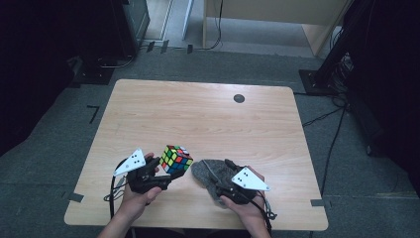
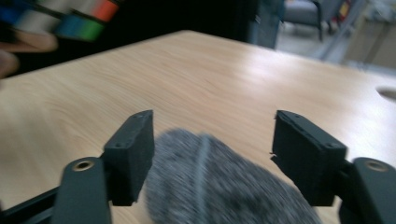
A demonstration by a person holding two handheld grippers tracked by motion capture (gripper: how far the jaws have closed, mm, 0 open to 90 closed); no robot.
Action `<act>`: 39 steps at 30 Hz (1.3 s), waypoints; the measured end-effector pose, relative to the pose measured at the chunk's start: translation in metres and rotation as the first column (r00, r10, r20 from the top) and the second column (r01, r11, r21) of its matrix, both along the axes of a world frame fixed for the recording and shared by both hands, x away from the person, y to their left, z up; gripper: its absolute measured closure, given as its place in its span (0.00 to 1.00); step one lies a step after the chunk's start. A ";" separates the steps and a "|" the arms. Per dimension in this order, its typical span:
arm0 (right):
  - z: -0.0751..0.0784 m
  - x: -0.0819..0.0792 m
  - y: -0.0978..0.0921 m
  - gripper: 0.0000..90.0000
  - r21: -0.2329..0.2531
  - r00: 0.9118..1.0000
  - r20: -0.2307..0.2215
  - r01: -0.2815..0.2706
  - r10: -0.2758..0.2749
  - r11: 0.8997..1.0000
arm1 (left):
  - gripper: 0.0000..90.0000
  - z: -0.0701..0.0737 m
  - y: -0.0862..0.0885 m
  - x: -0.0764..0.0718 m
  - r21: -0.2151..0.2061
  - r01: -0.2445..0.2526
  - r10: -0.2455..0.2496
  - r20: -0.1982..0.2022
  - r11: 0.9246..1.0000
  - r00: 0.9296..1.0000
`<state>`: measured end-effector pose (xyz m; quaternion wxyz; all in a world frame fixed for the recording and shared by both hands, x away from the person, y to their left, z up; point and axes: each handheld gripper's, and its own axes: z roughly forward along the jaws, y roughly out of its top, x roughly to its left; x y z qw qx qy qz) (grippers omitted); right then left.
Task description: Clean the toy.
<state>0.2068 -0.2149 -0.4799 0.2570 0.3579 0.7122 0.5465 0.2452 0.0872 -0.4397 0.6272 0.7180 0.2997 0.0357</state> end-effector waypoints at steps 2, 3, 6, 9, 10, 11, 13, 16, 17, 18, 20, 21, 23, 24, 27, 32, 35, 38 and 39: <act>0.004 -0.004 0.008 0.27 0.000 0.998 0.047 -0.050 0.050 0.999 | 0.37 0.001 -0.002 0.000 0.003 0.007 -0.007 -0.009 1.000 1.000; 0.005 -0.006 0.012 0.26 0.002 0.995 0.063 -0.071 0.071 0.997 | 0.37 0.001 -0.003 0.000 0.003 0.017 -0.017 -0.017 1.000 1.000; 0.007 -0.011 0.023 0.24 -0.003 0.987 0.107 -0.124 0.123 0.992 | 0.37 0.002 -0.009 -0.001 0.021 0.037 -0.036 -0.040 0.999 0.999; 0.007 -0.016 0.034 0.23 -0.016 0.974 0.151 -0.168 0.169 0.986 | 0.37 0.003 -0.017 -0.003 0.037 0.060 -0.057 -0.066 0.998 0.996; 0.007 -0.017 0.036 0.22 -0.025 0.971 0.167 -0.171 0.173 0.985 | 0.37 0.004 -0.019 -0.004 0.041 0.073 -0.070 -0.073 0.996 0.995; 0.006 -0.017 0.038 0.22 -0.032 0.967 0.187 -0.171 0.174 0.985 | 0.37 0.004 -0.020 -0.004 0.043 0.080 -0.077 -0.076 0.996 0.994; 0.005 -0.019 0.040 0.22 -0.042 0.960 0.230 -0.154 0.159 0.987 | 0.37 0.006 -0.023 -0.005 0.057 0.096 -0.091 -0.088 0.994 0.992; 0.005 -0.020 0.042 0.23 -0.065 0.946 0.285 -0.141 0.154 0.988 | 0.37 0.006 -0.025 -0.006 0.064 0.108 -0.101 -0.106 0.992 0.989; 0.005 -0.022 0.043 0.22 -0.069 0.943 0.300 -0.130 0.145 0.989 | 0.37 0.005 -0.027 -0.005 0.067 0.110 -0.102 -0.121 0.992 0.987; 0.006 -0.023 0.044 0.22 -0.077 0.940 0.310 -0.126 0.144 0.989 | 0.37 0.004 -0.027 -0.005 0.074 0.113 -0.103 -0.127 0.991 0.987; 0.007 -0.025 0.046 0.22 -0.086 0.936 0.325 -0.117 0.138 0.989 | 0.37 0.002 -0.030 -0.004 0.090 0.129 -0.115 -0.151 0.987 0.982; 0.008 -0.025 0.046 0.22 -0.093 0.934 0.329 -0.117 0.141 0.989 | 0.37 0.001 -0.031 -0.004 0.094 0.135 -0.119 -0.155 0.986 0.981; 0.007 -0.026 0.049 0.22 -0.116 0.932 0.331 -0.114 0.146 0.987 | 0.37 0.000 -0.033 -0.005 0.099 0.152 -0.135 -0.162 0.983 0.977; 0.007 -0.026 0.050 0.24 -0.129 0.930 0.336 -0.113 0.150 0.985 | 0.37 0.000 -0.035 -0.005 0.100 0.163 -0.145 -0.164 0.982 0.976; 0.005 -0.027 0.052 0.31 -0.159 0.928 0.346 -0.085 0.136 0.984 | 0.37 -0.001 -0.036 -0.005 0.100 0.171 -0.151 -0.176 0.980 0.973; 0.004 -0.028 0.051 0.38 -0.178 0.924 0.355 -0.082 0.141 0.981 | 0.35 -0.004 -0.032 0.002 0.059 0.195 -0.177 -0.225 0.979 0.958; 0.004 -0.027 0.051 0.38 -0.168 0.928 0.341 -0.094 0.148 0.981 | 0.28 -0.003 -0.031 0.002 0.035 0.201 -0.189 -0.219 0.979 0.957; 0.003 -0.026 0.049 0.38 -0.161 0.936 0.319 -0.097 0.145 0.982 | 0.21 0.003 -0.025 0.001 0.013 0.175 -0.170 -0.179 0.984 0.969; 0.003 -0.025 0.048 0.38 -0.162 0.940 0.311 -0.095 0.142 0.982 | 0.20 0.005 -0.022 0.001 0.005 0.163 -0.160 -0.165 0.987 0.973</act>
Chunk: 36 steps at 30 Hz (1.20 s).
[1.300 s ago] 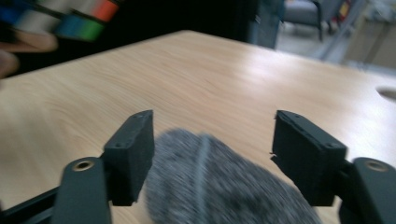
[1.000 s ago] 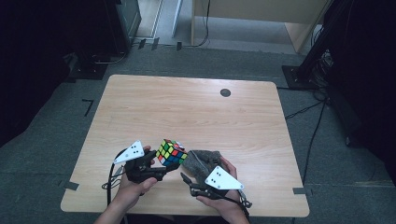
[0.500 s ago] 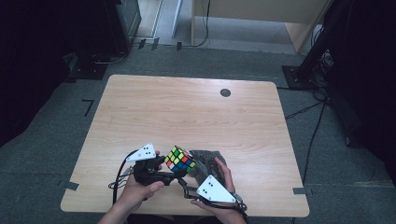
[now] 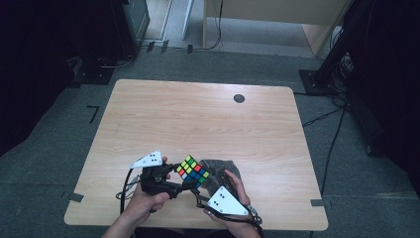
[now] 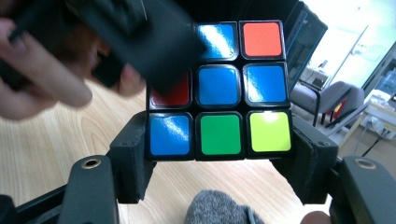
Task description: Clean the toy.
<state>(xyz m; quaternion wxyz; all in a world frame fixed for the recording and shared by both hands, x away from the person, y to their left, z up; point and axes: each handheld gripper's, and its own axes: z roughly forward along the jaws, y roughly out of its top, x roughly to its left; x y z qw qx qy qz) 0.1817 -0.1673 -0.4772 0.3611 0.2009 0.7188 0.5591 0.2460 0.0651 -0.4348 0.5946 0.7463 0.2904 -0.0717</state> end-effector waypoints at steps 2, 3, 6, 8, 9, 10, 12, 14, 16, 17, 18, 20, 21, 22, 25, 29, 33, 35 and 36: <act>-0.001 0.002 -0.003 0.38 0.001 1.000 -0.027 0.010 -0.010 1.000 | 0.19 0.003 0.008 0.001 -0.020 -0.028 0.029 0.025 0.999 0.999; -0.002 0.004 -0.005 0.38 0.004 0.999 -0.049 0.016 -0.016 1.000 | 0.19 0.003 0.013 0.003 -0.025 -0.041 0.042 0.040 0.999 0.998; -0.004 0.011 -0.016 0.38 0.042 0.993 -0.116 0.038 -0.033 0.998 | 0.19 -0.002 0.025 0.009 0.037 -0.097 0.092 0.120 0.995 0.989; -0.003 0.014 -0.023 0.38 0.073 0.986 -0.160 0.058 -0.046 0.996 | 0.19 -0.014 0.031 0.015 0.078 -0.113 0.103 0.127 0.990 0.987; -0.002 0.016 -0.027 0.38 0.084 0.983 -0.176 0.061 -0.046 0.995 | 0.18 -0.019 0.033 0.016 0.085 -0.124 0.112 0.136 0.989 0.984; 0.000 0.016 -0.029 0.38 0.092 0.981 -0.189 0.061 -0.043 0.994 | 0.19 -0.023 0.034 0.017 0.098 -0.140 0.124 0.155 0.985 0.980; 0.004 0.016 -0.032 0.38 0.117 0.977 -0.209 0.059 -0.034 0.991 | 0.19 -0.027 0.033 0.015 0.124 -0.155 0.127 0.204 0.980 0.971; 0.010 0.016 -0.033 0.38 0.146 0.969 -0.247 0.050 -0.013 0.988 | 0.19 -0.027 0.025 0.007 0.187 -0.154 0.090 0.311 0.970 0.946; 0.015 0.015 -0.033 0.38 0.173 0.956 -0.293 0.044 0.009 0.984 | 0.19 -0.028 0.016 -0.002 0.249 -0.155 0.048 0.388 0.956 0.921; 0.017 0.014 -0.031 0.38 0.189 0.946 -0.324 0.046 0.018 0.981 | 0.19 -0.029 0.012 -0.005 0.265 -0.161 0.039 0.414 0.951 0.909; 0.019 0.014 -0.030 0.38 0.199 0.939 -0.342 0.044 0.028 0.979 | 0.19 -0.031 0.007 -0.009 0.292 -0.175 0.025 0.452 0.940 0.892; 0.022 0.013 -0.027 0.38 0.222 0.916 -0.398 0.049 0.045 0.974 | 0.19 -0.032 0.000 -0.014 0.314 -0.185 0.006 0.494 0.931 0.869; 0.024 0.012 -0.026 0.38 0.231 0.907 -0.417 0.049 0.053 0.972 | 0.19 -0.033 -0.002 -0.016 0.321 -0.188 -0.002 0.510 0.928 0.860; 0.025 0.012 -0.026 0.38 0.241 0.899 -0.434 0.051 0.061 0.969 | 0.19 -0.033 -0.004 -0.019 0.325 -0.197 -0.006 0.529 0.925 0.848; 0.028 0.013 -0.025 0.38 0.274 0.868 -0.488 0.056 0.089 0.960 | 0.19 -0.033 -0.008 -0.024 0.322 -0.210 -0.014 0.575 0.923 0.818; 0.031 0.013 -0.025 0.38 0.295 0.835 -0.540 0.069 0.107 0.953 | 0.19 -0.033 -0.011 -0.027 0.301 -0.231 -0.010 0.627 0.925 0.779; 0.030 0.014 -0.020 0.38 0.294 0.803 -0.585 0.079 0.113 0.953 | 0.20 -0.035 -0.015 -0.031 0.312 -0.246 -0.024 0.662 0.918 0.749; 0.029 0.014 -0.017 0.38 0.294 0.791 -0.600 0.076 0.122 0.953 | 0.20 -0.036 -0.019 -0.034 0.327 -0.253 -0.043 0.684 0.911 0.728; 0.028 0.014 -0.016 0.38 0.298 0.779 -0.613 0.076 0.130 0.951 | 0.20 -0.038 -0.021 -0.036 0.333 -0.259 -0.050 0.695 0.907 0.718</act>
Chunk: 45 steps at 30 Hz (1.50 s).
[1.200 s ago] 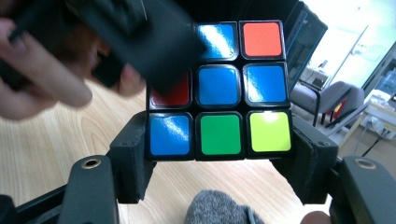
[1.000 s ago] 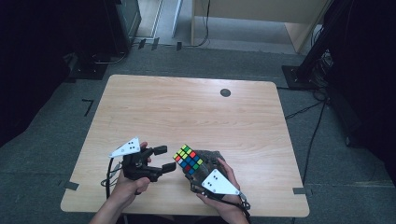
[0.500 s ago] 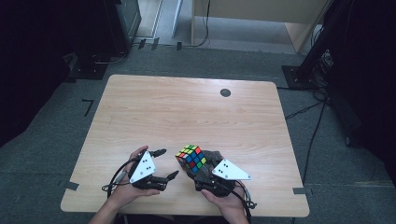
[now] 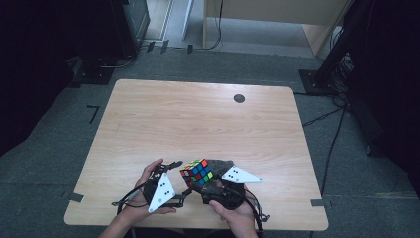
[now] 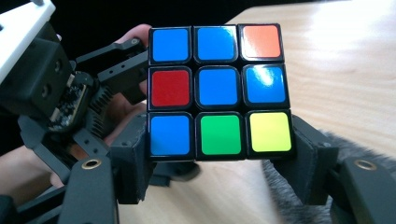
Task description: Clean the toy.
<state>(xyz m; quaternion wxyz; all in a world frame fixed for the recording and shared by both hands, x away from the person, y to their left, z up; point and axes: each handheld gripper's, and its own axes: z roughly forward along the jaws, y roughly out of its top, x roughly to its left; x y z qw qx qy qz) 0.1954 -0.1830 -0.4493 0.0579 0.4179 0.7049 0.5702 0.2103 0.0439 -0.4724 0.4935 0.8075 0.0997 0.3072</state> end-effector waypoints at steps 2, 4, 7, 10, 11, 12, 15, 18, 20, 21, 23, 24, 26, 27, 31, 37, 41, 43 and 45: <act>-0.001 0.000 0.002 0.38 0.010 1.000 -0.021 -0.006 0.006 1.000 | 0.22 -0.002 -0.003 -0.002 0.012 0.003 -0.003 0.019 1.000 1.000; -0.002 0.000 0.004 0.38 0.024 0.999 -0.050 -0.011 0.012 1.000 | 0.26 -0.002 -0.004 -0.004 0.013 0.000 -0.001 0.028 1.000 1.000; -0.005 0.002 0.005 0.38 0.054 0.994 -0.107 -0.027 0.032 0.998 | 0.34 0.000 -0.004 -0.006 0.015 0.003 -0.004 0.025 1.000 1.000; -0.007 0.006 0.003 0.38 0.086 0.986 -0.157 -0.037 0.050 0.996 | 0.36 0.000 -0.004 -0.006 0.024 0.007 -0.007 0.008 1.000 1.000; -0.007 0.007 0.002 0.38 0.095 0.984 -0.167 -0.040 0.056 0.995 | 0.36 0.000 -0.003 -0.006 0.023 0.008 -0.008 -0.005 1.000 1.000; -0.008 0.008 0.001 0.34 0.105 0.982 -0.175 -0.051 0.069 0.993 | 0.37 0.001 -0.002 -0.005 0.015 0.010 -0.009 -0.030 1.000 0.999; -0.005 0.012 -0.007 0.20 0.122 0.980 -0.171 -0.077 0.097 0.990 | 0.37 0.004 0.007 0.004 -0.042 0.006 -0.011 -0.107 0.999 0.994; 0.001 0.012 -0.020 0.22 0.116 0.992 -0.104 -0.056 0.068 0.992 | 0.37 0.006 0.021 0.015 -0.100 -0.034 0.016 -0.176 0.994 0.984; 0.003 0.012 -0.025 0.25 0.058 0.998 -0.048 -0.044 0.047 0.997 | 0.37 0.006 0.030 0.021 -0.128 -0.058 0.030 -0.213 0.990 0.977; 0.001 0.013 -0.027 0.27 -0.002 0.999 -0.024 -0.026 0.026 1.000 | 0.37 0.006 0.033 0.023 -0.140 -0.067 0.033 -0.231 0.988 0.972; -0.005 0.015 -0.026 0.27 -0.080 0.999 -0.039 -0.011 0.008 0.997 | 0.37 0.006 0.038 0.027 -0.154 -0.063 0.019 -0.272 0.986 0.962; -0.011 0.017 -0.024 0.28 -0.159 0.999 -0.038 0.014 -0.021 0.987 | 0.37 0.006 0.039 0.028 -0.152 -0.069 0.025 -0.273 0.986 0.962; -0.024 0.020 -0.020 0.30 -0.291 0.997 -0.038 0.049 -0.063 0.955 | 0.37 0.006 0.039 0.029 -0.143 -0.073 0.030 -0.284 0.987 0.958; -0.029 0.021 -0.019 0.30 -0.327 0.996 -0.039 0.057 -0.074 0.943 | 0.37 0.006 0.038 0.029 -0.139 -0.064 0.021 -0.289 0.988 0.957; -0.053 0.026 -0.017 0.35 -0.428 0.988 -0.064 0.097 -0.137 0.899 | 0.37 0.006 0.035 0.029 -0.132 -0.079 0.037 -0.296 0.988 0.954; -0.063 0.028 -0.020 0.57 -0.473 0.990 -0.014 0.119 -0.143 0.873 | 0.37 0.007 0.038 0.033 -0.163 -0.062 0.002 -0.349 0.985 0.937; -0.062 0.028 -0.029 0.77 -0.432 0.987 -0.030 0.131 -0.160 0.892 | 0.37 0.007 0.039 0.035 -0.186 -0.038 -0.038 -0.388 0.982 0.921; -0.058 0.027 -0.033 0.81 -0.419 0.982 -0.015 0.163 -0.186 0.893 | 0.37 0.007 0.039 0.035 -0.184 -0.038 -0.037 -0.386 0.982 0.922; -0.048 0.023 -0.038 0.82 -0.355 0.979 0.016 0.197 -0.205 0.914 | 0.37 0.007 0.039 0.034 -0.181 -0.034 -0.039 -0.383 0.983 0.923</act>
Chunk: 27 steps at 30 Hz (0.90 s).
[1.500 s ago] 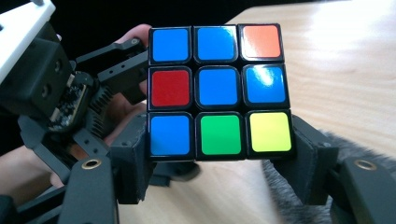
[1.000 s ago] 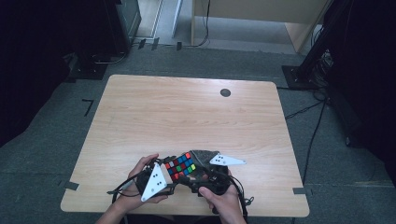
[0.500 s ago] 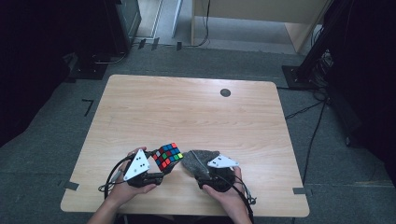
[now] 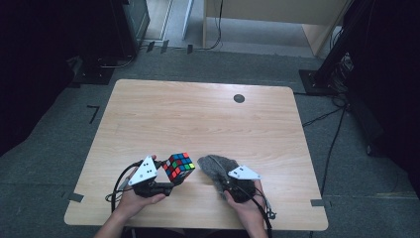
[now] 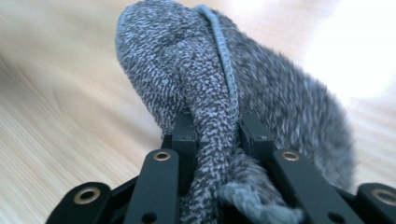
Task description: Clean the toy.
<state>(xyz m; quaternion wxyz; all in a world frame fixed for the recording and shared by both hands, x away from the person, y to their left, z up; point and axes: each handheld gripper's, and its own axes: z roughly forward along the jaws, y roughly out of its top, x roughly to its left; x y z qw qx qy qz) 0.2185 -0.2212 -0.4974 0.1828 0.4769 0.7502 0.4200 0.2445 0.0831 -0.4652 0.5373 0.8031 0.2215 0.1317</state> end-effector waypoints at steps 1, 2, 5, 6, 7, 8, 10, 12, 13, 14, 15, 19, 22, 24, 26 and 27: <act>0.005 -0.002 -0.002 0.82 0.036 1.000 0.019 -0.001 0.001 0.999 | 0.37 0.000 0.000 0.000 0.006 0.003 -0.003 0.000 1.000 1.000; 0.012 -0.004 -0.004 0.82 0.087 0.999 0.050 -0.013 0.009 0.996 | 0.37 -0.001 -0.001 -0.001 0.010 0.009 -0.009 0.002 1.000 1.000; 0.038 -0.016 -0.004 0.82 0.231 0.985 0.159 -0.099 0.063 0.968 | 0.37 -0.002 -0.006 -0.003 0.021 0.032 -0.032 0.002 0.999 0.999; 0.046 -0.020 -0.001 0.82 0.263 0.977 0.192 -0.140 0.091 0.955 | 0.37 -0.003 -0.008 -0.004 0.026 0.040 -0.040 0.005 0.999 0.999; 0.053 -0.025 0.003 0.81 0.278 0.969 0.222 -0.171 0.110 0.945 | 0.37 -0.003 -0.012 -0.006 0.035 0.051 -0.051 0.008 0.998 0.999; 0.060 -0.030 0.009 0.81 0.290 0.959 0.251 -0.206 0.134 0.934 | 0.37 -0.004 -0.015 -0.008 0.047 0.061 -0.062 0.018 0.997 0.998; 0.066 -0.036 0.018 0.81 0.302 0.952 0.262 -0.237 0.159 0.923 | 0.37 -0.003 -0.019 -0.012 0.053 0.087 -0.088 0.027 0.995 0.996; 0.064 -0.036 0.023 0.81 0.311 0.953 0.247 -0.251 0.177 0.917 | 0.37 0.000 -0.022 -0.017 0.048 0.109 -0.112 0.050 0.993 0.992; 0.060 -0.034 0.024 0.81 0.310 0.955 0.232 -0.251 0.183 0.917 | 0.37 0.001 -0.023 -0.019 0.058 0.108 -0.111 0.062 0.993 0.992; 0.056 -0.033 0.022 0.81 0.325 0.959 0.226 -0.240 0.171 0.915 | 0.37 0.002 -0.023 -0.020 0.065 0.107 -0.111 0.072 0.992 0.991; 0.052 -0.031 0.019 0.81 0.337 0.964 0.211 -0.227 0.162 0.914 | 0.37 0.002 -0.022 -0.021 0.061 0.109 -0.113 0.074 0.992 0.991; 0.043 -0.024 0.008 0.81 0.256 0.980 0.170 -0.147 0.106 0.955 | 0.37 0.006 -0.017 -0.017 -0.006 0.117 -0.116 0.047 0.993 0.992; 0.053 -0.029 0.009 0.81 0.323 0.971 0.202 -0.193 0.131 0.926 | 0.37 0.002 -0.022 -0.018 0.060 0.101 -0.105 0.062 0.993 0.993; 0.061 -0.034 0.014 0.81 0.340 0.957 0.238 -0.244 0.168 0.908 | 0.37 0.000 -0.025 -0.019 0.061 0.117 -0.120 0.057 0.991 0.991; 0.065 -0.037 0.022 0.80 0.313 0.950 0.245 -0.264 0.192 0.912 | 0.37 0.002 -0.026 -0.020 0.046 0.125 -0.127 0.059 0.991 0.990; 0.063 -0.036 0.023 0.80 0.303 0.952 0.245 -0.255 0.184 0.918 | 0.37 0.003 -0.026 -0.021 0.049 0.119 -0.123 0.066 0.992 0.990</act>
